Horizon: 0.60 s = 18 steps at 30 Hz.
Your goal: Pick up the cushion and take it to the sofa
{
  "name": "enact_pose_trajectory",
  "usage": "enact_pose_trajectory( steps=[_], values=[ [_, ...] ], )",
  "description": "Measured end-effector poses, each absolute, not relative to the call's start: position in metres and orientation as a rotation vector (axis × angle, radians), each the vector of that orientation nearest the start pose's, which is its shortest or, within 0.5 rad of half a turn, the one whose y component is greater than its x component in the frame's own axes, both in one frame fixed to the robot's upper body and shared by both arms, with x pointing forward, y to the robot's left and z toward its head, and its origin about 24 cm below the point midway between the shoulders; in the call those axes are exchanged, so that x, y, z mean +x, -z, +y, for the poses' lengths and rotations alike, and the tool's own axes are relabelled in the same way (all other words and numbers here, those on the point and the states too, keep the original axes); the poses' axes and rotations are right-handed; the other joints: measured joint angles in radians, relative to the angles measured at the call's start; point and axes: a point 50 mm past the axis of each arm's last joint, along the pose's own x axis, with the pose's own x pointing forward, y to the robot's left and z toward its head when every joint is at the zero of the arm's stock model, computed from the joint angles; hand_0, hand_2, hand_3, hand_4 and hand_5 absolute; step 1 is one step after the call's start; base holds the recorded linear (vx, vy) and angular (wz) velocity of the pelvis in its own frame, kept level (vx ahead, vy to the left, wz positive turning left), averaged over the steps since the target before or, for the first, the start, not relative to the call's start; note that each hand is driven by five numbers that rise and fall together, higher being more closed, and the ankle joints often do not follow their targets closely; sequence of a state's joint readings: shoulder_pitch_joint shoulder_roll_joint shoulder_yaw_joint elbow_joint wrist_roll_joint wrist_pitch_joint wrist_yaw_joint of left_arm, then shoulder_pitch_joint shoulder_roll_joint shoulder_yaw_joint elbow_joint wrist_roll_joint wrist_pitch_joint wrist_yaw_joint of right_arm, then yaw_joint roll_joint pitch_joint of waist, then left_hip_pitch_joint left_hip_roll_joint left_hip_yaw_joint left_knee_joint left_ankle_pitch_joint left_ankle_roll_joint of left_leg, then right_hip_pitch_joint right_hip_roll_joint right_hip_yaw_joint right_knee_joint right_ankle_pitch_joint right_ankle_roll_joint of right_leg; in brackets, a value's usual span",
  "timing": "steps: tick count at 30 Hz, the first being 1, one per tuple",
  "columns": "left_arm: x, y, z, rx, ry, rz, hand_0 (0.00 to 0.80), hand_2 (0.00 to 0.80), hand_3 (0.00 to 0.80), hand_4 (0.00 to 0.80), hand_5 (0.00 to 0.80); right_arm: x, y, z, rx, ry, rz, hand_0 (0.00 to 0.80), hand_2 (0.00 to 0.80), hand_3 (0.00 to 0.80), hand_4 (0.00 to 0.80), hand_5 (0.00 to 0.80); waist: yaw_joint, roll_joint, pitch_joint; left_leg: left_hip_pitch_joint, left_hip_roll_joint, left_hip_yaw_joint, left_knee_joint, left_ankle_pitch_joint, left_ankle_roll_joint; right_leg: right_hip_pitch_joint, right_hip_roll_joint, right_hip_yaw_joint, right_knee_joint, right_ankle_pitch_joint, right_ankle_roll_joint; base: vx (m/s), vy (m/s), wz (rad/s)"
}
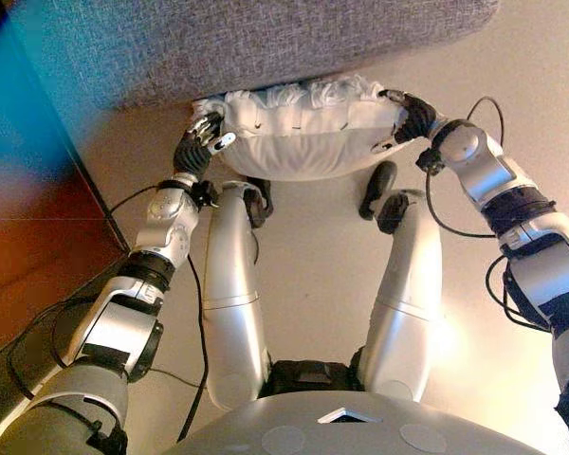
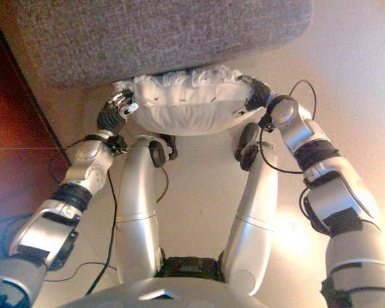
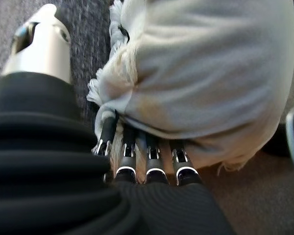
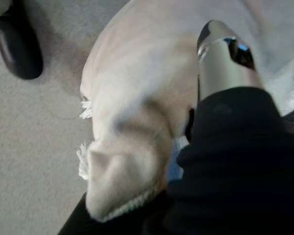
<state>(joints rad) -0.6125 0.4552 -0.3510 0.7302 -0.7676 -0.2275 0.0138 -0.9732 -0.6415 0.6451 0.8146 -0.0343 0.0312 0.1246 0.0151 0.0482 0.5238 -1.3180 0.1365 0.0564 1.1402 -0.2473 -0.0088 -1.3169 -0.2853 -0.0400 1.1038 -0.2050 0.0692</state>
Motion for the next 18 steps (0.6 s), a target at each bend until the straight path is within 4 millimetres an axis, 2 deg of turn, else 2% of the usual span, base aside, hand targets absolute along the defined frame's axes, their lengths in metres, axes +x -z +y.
enact_pose_trajectory(
  steps=[6,11,18],
  values=[
    [0.361,-0.085,0.206,-0.101,-0.063,-0.035,0.000,0.000,0.000,0.000,0.000,0.400,-0.154,-0.210,-1.082,-0.174,0.103,0.000,0.000,0.000,0.000,0.000,0.001,0.000,0.000,-0.017,-0.002,0.000,0.002,-0.004,0.004,-0.012,0.000,-0.004,0.000,-0.002,0.003,-0.002,-0.022,0.00],
    [0.359,-0.092,0.209,-0.034,-0.165,-0.124,0.000,0.000,0.000,0.000,0.000,0.400,-0.155,-0.212,-1.087,-0.135,0.098,0.000,0.000,0.000,0.000,0.000,0.002,0.000,0.000,-0.020,-0.005,-0.003,0.001,-0.005,0.004,-0.012,0.000,-0.010,-0.001,-0.003,0.004,0.005,-0.048,0.01],
    [0.337,-0.089,0.208,0.007,-0.259,-0.252,0.000,0.000,0.000,0.000,0.000,0.398,-0.152,-0.217,-1.085,-0.080,0.100,0.000,0.000,0.000,0.000,0.000,0.033,0.000,0.000,-0.020,-0.019,-0.008,-0.028,0.001,-0.001,-0.012,-0.004,-0.016,-0.020,-0.004,0.006,0.000,-0.060,0.04]
  ],
)
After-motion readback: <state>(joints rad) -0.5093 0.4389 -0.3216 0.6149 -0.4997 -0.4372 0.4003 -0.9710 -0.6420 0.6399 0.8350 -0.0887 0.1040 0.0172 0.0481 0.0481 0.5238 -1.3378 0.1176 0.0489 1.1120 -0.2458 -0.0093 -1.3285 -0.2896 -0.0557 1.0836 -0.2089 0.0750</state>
